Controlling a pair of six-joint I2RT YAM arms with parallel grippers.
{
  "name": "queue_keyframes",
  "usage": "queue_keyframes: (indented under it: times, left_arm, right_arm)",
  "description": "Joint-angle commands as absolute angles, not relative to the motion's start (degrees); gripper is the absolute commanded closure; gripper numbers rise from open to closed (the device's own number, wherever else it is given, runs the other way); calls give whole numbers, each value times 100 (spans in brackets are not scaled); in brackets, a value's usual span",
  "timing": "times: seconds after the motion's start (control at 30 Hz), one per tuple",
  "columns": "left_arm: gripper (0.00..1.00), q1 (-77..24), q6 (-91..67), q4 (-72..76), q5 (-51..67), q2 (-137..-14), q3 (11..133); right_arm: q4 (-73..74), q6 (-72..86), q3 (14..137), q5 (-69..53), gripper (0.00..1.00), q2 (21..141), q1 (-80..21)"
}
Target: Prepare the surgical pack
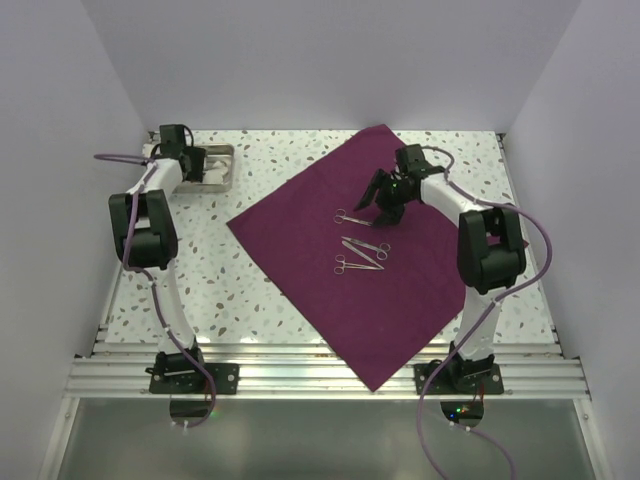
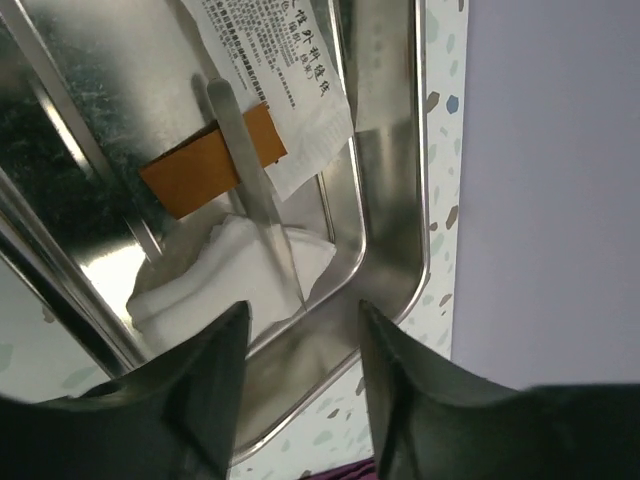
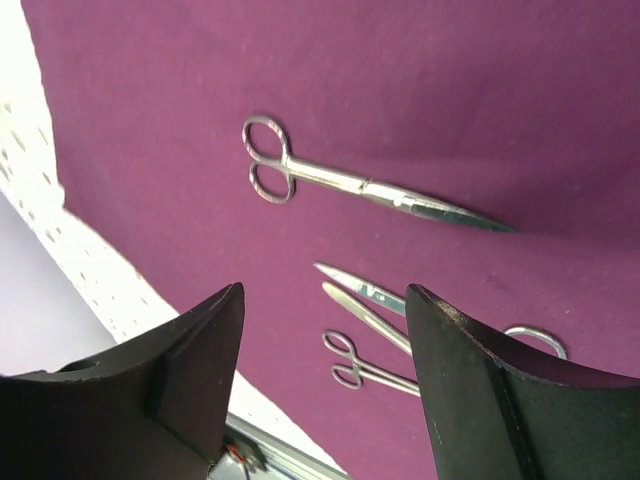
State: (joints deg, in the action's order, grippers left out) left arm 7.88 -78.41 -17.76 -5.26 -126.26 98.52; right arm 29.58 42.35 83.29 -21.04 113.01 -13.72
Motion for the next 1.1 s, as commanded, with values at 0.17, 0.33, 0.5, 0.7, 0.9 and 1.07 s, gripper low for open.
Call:
queue_keyframes:
  times: [0.17,0.33,0.5,0.7,0.9,1.07]
  left_arm:
    - [27,852,-7674,-1828,-475,-12262,9792]
    - [26,791,-6946,-1775,-290,-11585,9292]
    - [26,431,-5910,-1802,-325,-10724,8588]
    - [27,-342,-4652,-2144,-729,-9977,7614]
    - [28,-808,-4071,-2101,-940,-9027,6594]
    - [29,-905,-3684,-2180,-1028,-8438,6267]
  right_arm:
    - [3726,5578,9193,-644,39,11663,-1415]
    - [4358,6230,9711,210,41,11856,-1625]
    - [4957,6828,10081,659,43,12050,-1933]
    - [5230,7654,9941,975,50,12024,-2206]
    - [4834,8393,9440,984,55,11962,-2232]
    - [4895,8824,9571,1011,57,12190,-2233]
